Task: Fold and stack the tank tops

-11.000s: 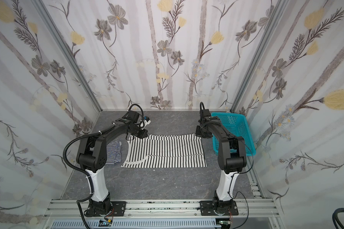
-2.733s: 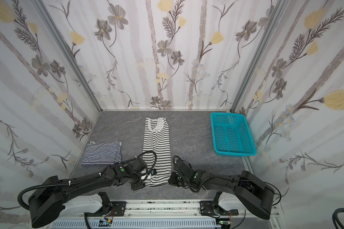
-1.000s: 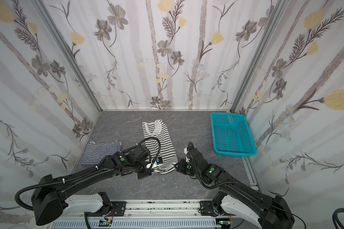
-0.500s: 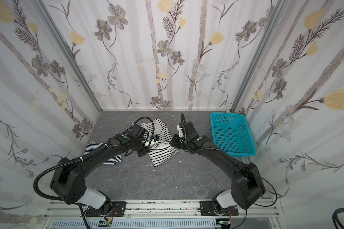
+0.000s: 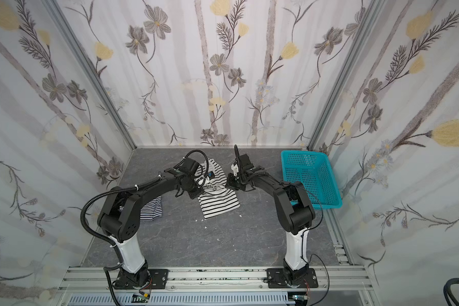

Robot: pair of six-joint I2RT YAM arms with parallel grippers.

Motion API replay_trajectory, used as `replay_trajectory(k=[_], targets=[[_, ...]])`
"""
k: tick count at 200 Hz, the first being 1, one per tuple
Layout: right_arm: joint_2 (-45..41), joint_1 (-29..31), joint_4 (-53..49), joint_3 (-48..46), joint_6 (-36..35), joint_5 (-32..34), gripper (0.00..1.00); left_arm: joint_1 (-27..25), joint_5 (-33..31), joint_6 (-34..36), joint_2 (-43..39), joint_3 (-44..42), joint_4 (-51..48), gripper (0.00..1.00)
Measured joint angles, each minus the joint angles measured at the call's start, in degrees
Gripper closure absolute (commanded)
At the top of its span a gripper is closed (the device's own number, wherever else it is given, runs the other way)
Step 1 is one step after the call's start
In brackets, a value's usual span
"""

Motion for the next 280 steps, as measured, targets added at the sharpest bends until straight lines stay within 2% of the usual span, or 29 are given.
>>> replay_trajectory(k=[43,144,154,172,185,203,221,245,263,280], targets=[[4.6,-1.3,-0.1,4.3,-0.9,-1.4,1.0,0.7,-2.3,-0.6,4.7,2.8,0.5,0.98],[11.9,-5.2,0.0,11.4,-1.4,-5.9,0.97,2.5,-8.9,-3.5,9.2,6.4,2.5,0.96],[12.3,-5.3,0.0,12.0,-1.2,-6.3,0.91,2.5,-9.3,-3.5,9.2,6.7,2.6,0.9],[12.6,-5.4,0.3,12.8,-0.8,-7.2,0.69,2.5,-10.3,-4.0,9.3,7.6,2.6,0.69],[12.4,-5.4,1.1,12.7,-0.8,-7.8,0.59,2.6,-11.3,-5.6,9.4,8.2,2.6,0.64],[10.1,-5.4,2.8,10.0,-0.7,-8.1,0.55,2.6,-12.2,-6.8,8.3,8.2,3.0,0.61],[5.8,-5.2,4.8,5.8,0.3,-8.2,0.57,2.6,-12.5,-8.6,5.2,7.1,3.3,0.6],[1.9,-4.2,7.6,1.6,0.7,-7.3,0.7,2.1,-12.0,-10.6,1.0,4.9,4.8,0.61],[2.0,-3.1,8.2,0.1,1.1,-6.5,0.84,0.8,-10.3,-11.2,-0.3,2.9,5.2,0.67],[3.1,-2.4,8.4,0.0,1.2,-5.8,0.9,-0.5,-8.3,-11.4,0.1,1.8,5.1,0.74]])
